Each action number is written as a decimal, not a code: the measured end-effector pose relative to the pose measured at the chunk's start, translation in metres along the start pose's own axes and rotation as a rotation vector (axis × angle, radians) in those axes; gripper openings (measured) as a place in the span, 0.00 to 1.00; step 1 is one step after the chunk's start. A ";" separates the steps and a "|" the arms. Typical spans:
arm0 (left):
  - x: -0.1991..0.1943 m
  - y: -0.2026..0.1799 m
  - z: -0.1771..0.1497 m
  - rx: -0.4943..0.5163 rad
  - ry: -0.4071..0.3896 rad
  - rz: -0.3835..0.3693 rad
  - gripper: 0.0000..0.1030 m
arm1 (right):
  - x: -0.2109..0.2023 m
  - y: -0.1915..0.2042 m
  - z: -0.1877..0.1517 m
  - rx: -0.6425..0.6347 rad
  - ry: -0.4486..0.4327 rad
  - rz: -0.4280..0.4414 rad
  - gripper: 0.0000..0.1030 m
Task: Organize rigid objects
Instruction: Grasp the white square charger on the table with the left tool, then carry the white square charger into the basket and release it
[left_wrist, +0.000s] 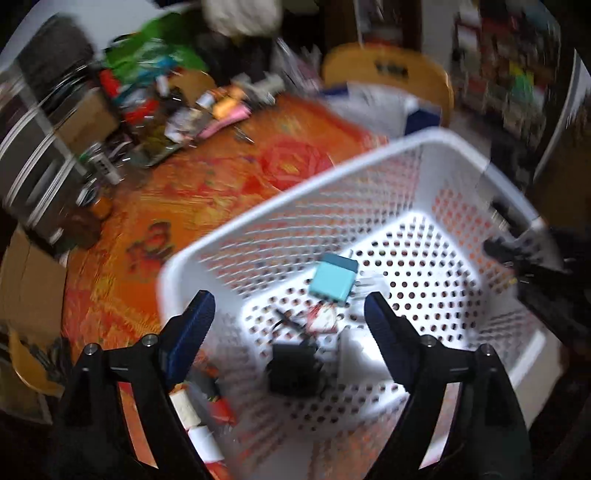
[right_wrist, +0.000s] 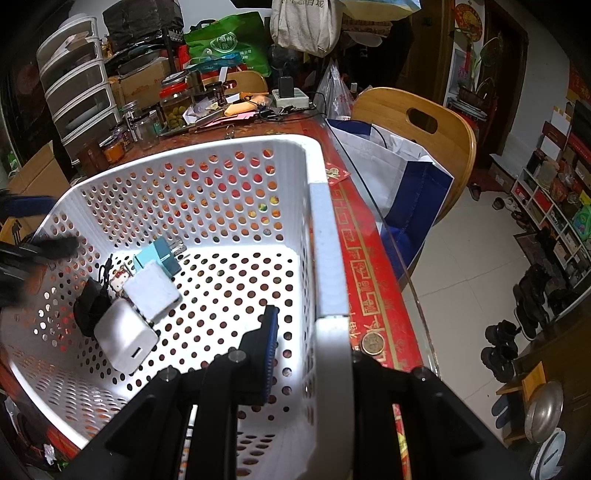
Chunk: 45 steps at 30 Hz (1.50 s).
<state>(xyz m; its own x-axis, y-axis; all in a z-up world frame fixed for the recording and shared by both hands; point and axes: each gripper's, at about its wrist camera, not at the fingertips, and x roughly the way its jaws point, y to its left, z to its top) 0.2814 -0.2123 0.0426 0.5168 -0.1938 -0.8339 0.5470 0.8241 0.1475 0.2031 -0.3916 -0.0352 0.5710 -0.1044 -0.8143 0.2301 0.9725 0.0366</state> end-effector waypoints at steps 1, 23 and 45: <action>-0.015 0.017 -0.012 -0.033 -0.034 0.003 0.93 | 0.000 0.000 0.000 -0.001 0.000 -0.001 0.17; 0.057 0.101 -0.189 -0.353 0.072 0.066 0.98 | -0.002 -0.002 0.001 0.005 0.001 0.000 0.17; 0.007 0.124 -0.182 -0.405 -0.076 0.178 0.41 | -0.001 -0.003 0.001 0.004 0.000 0.004 0.17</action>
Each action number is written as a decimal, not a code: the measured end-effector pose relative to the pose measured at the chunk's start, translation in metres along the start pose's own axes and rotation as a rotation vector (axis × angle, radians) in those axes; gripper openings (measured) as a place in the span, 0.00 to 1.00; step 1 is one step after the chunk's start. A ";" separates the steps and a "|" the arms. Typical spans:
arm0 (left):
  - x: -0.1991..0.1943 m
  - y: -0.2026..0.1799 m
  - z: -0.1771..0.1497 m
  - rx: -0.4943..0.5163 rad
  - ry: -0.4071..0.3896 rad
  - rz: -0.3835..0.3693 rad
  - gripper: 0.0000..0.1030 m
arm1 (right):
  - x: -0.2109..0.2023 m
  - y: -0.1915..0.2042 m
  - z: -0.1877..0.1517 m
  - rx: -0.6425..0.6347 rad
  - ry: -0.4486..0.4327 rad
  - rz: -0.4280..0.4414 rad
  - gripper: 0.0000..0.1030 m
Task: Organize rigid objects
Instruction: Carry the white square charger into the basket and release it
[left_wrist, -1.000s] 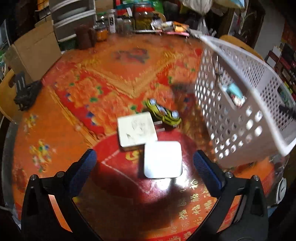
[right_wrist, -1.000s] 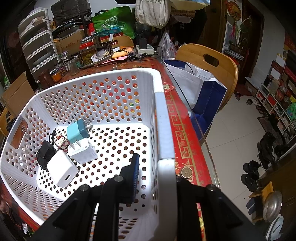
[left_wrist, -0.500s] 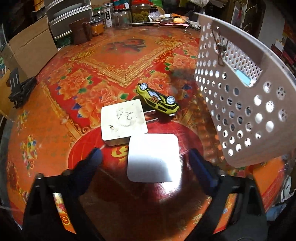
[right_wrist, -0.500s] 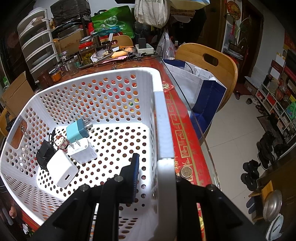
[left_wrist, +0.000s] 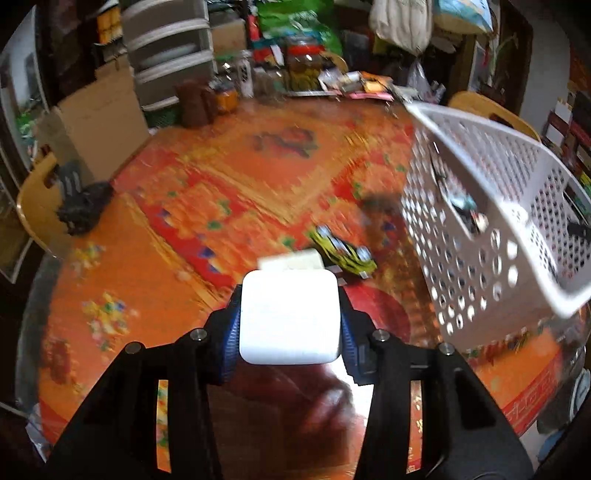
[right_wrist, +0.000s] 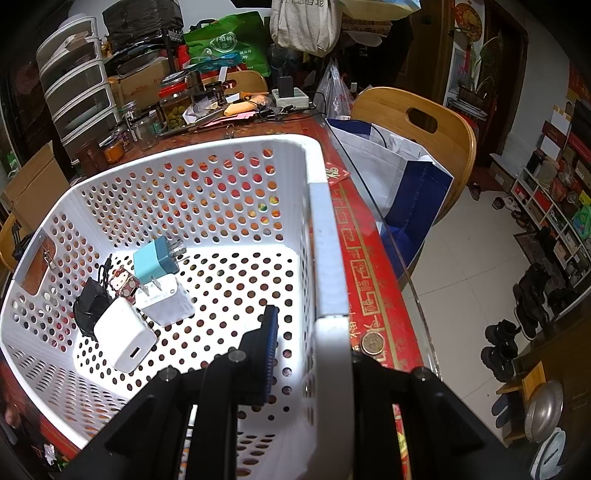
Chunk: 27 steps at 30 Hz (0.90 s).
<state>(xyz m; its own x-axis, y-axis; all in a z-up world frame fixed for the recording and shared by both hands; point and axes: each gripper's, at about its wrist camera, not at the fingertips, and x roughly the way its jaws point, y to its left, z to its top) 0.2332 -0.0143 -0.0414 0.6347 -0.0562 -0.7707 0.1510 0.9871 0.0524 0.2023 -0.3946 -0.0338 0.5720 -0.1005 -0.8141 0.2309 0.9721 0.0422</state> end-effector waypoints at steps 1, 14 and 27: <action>-0.002 0.003 0.006 -0.006 -0.006 0.010 0.41 | 0.000 0.000 0.000 0.000 0.000 -0.001 0.17; -0.036 0.011 0.082 -0.027 -0.059 0.083 0.41 | 0.001 0.001 0.000 -0.010 0.004 -0.005 0.17; -0.052 -0.091 0.124 0.170 -0.085 0.067 0.41 | 0.001 0.003 0.000 -0.013 0.003 -0.003 0.17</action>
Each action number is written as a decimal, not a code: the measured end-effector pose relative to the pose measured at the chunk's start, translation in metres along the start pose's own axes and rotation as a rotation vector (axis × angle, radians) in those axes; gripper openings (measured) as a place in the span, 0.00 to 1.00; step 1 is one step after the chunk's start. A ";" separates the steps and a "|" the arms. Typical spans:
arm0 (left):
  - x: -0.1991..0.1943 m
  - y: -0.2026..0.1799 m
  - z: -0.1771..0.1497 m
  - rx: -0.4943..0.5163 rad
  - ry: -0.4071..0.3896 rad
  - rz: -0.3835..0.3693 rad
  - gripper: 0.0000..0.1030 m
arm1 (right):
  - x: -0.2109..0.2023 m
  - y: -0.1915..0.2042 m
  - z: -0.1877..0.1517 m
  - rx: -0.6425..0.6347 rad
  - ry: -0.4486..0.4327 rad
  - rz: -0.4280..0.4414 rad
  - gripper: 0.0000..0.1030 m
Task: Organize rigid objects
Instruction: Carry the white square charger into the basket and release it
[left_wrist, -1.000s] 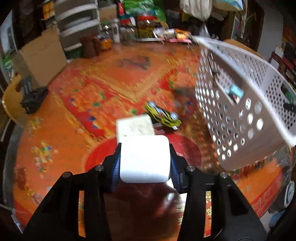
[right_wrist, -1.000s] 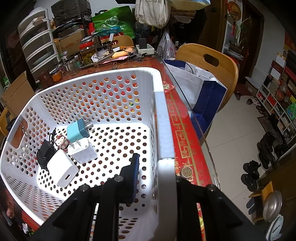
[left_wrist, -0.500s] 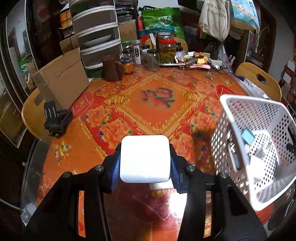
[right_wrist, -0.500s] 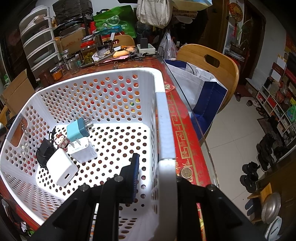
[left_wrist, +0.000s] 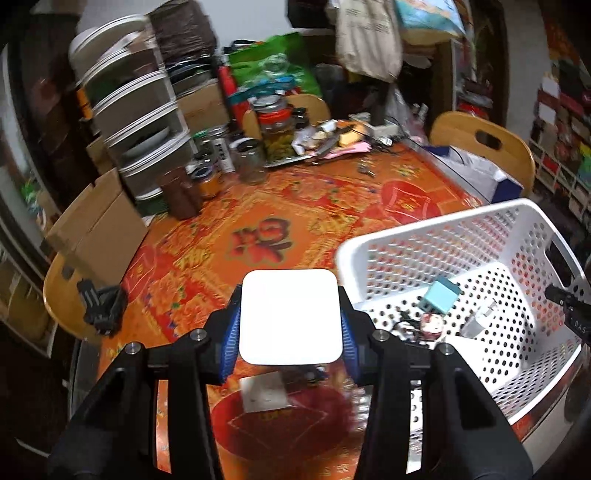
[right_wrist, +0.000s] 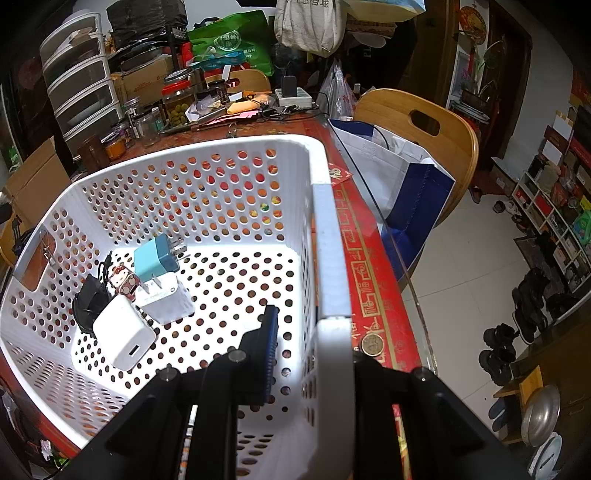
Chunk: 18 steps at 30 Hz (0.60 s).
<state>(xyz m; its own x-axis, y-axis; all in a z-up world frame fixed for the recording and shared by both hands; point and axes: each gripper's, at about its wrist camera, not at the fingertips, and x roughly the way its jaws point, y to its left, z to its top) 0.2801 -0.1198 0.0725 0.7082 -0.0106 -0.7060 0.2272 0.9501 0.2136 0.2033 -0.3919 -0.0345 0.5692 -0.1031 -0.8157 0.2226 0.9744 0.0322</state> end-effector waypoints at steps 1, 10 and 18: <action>0.004 -0.010 0.003 0.019 0.016 -0.011 0.41 | 0.000 0.000 0.000 0.000 0.000 0.000 0.17; 0.033 -0.077 0.014 0.149 0.126 -0.073 0.41 | 0.000 0.001 0.003 0.000 0.001 0.004 0.17; 0.076 -0.127 0.015 0.231 0.297 -0.110 0.41 | 0.001 0.001 0.003 0.000 -0.001 0.006 0.18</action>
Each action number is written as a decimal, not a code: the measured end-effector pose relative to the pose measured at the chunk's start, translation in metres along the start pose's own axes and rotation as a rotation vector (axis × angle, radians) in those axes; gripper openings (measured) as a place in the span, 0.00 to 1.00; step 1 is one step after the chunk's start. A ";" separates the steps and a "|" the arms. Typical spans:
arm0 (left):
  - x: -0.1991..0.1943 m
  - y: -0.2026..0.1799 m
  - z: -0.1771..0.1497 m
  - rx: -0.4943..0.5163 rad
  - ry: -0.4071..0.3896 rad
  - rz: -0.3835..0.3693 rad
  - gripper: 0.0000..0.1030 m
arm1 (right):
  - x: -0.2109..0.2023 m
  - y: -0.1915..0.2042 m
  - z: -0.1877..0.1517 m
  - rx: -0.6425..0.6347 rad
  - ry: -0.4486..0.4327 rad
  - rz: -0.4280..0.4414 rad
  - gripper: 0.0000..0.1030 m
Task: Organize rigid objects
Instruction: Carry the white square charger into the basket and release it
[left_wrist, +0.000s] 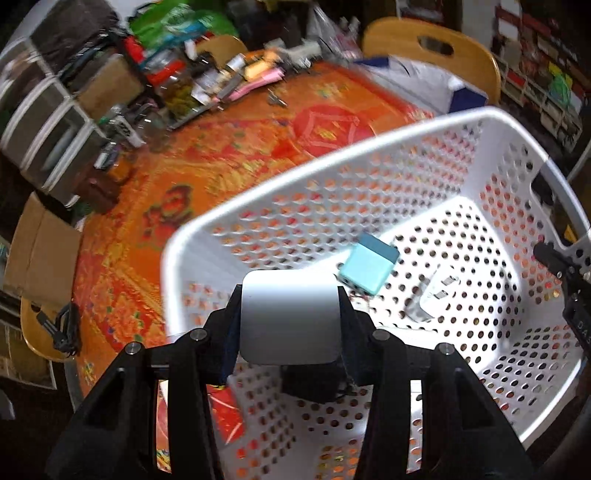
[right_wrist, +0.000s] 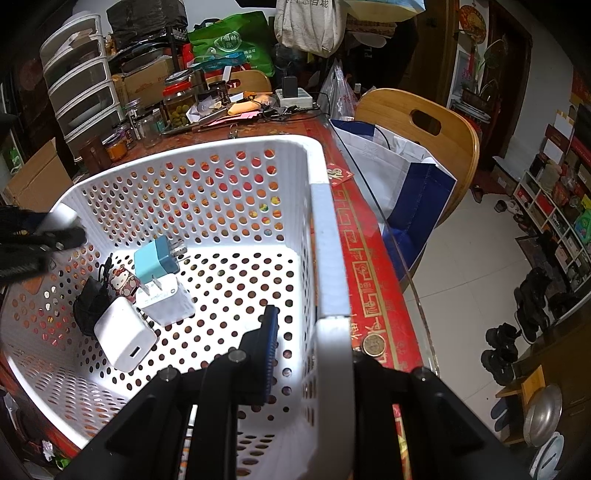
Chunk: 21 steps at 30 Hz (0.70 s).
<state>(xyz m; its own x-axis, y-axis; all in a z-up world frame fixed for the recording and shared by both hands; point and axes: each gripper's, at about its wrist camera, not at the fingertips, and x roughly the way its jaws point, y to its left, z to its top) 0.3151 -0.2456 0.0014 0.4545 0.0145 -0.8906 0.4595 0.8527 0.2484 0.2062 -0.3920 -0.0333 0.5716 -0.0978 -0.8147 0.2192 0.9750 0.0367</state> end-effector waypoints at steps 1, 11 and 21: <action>0.004 -0.004 0.000 0.012 0.015 -0.002 0.41 | 0.000 0.000 0.000 0.000 0.000 0.000 0.18; 0.025 -0.030 0.009 0.064 0.090 -0.037 0.41 | 0.001 0.000 0.001 -0.003 0.000 0.006 0.18; 0.037 -0.049 0.009 0.132 0.155 -0.078 0.49 | 0.001 0.000 0.001 -0.003 0.000 0.005 0.18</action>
<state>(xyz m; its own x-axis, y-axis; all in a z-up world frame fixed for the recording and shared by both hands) 0.3165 -0.2915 -0.0398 0.2951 0.0400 -0.9546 0.5897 0.7785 0.2149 0.2074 -0.3924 -0.0340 0.5723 -0.0929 -0.8147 0.2137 0.9761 0.0388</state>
